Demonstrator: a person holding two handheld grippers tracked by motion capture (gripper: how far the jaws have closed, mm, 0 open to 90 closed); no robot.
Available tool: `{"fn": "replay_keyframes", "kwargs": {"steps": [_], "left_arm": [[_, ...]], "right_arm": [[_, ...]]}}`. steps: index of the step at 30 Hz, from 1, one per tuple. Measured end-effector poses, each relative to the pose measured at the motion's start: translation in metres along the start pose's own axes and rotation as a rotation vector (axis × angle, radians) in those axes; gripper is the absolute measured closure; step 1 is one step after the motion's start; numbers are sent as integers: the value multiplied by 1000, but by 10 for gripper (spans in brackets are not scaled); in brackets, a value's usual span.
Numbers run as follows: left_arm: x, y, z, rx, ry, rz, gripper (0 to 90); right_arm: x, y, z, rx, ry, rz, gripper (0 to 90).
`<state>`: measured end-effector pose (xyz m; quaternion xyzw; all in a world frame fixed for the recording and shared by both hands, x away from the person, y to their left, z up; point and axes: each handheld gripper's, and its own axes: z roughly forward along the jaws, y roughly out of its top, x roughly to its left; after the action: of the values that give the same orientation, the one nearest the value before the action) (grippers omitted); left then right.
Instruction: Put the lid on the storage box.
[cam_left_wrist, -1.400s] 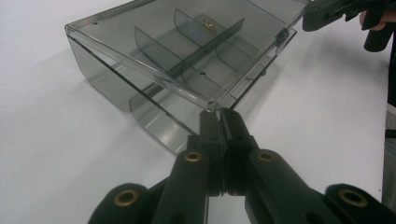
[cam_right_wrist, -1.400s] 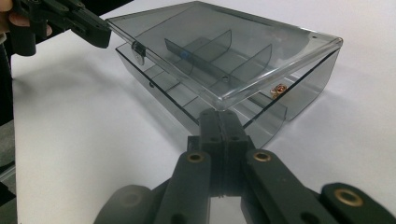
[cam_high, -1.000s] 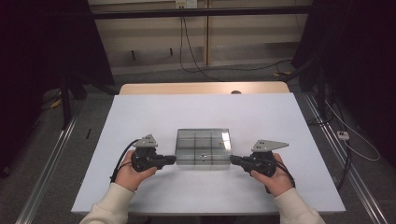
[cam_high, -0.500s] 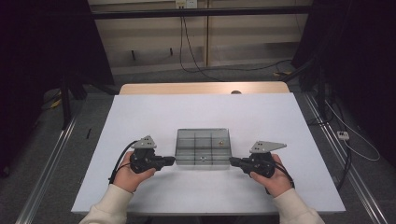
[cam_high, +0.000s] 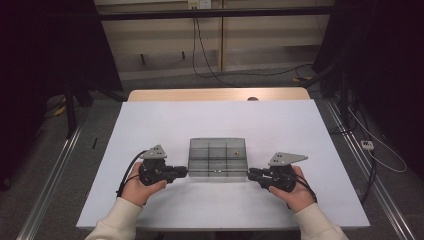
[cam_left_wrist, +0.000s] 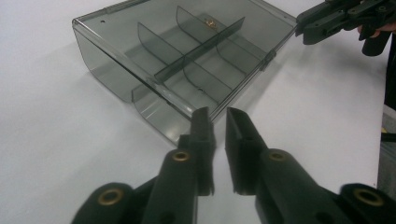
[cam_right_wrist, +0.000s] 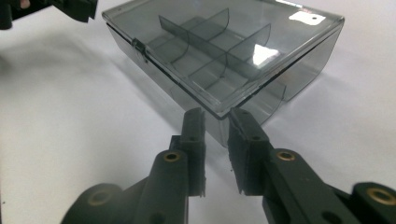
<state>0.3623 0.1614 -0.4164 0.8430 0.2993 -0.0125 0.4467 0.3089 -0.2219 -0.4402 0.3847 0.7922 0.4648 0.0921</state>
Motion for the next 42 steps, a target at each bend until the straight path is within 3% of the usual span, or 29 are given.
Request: {"fn": "replay_keyframes", "kwargs": {"steps": [7, 13, 26, 42], "left_arm": [[0, 1, 0, -22, 22, 7, 571], [0, 2, -2, -32, 16, 18, 454], [5, -5, -8, -47, 45, 18, 216], [9, -14, -16, -55, 49, 31, 158]], "right_arm": [[-2, 2, -3, -32, -37, 5, 461], [0, 3, -3, -44, -50, -2, 329], [-4, -2, -12, -64, -82, -4, 213], [-8, -13, -21, -51, -105, -30, 178]]}}
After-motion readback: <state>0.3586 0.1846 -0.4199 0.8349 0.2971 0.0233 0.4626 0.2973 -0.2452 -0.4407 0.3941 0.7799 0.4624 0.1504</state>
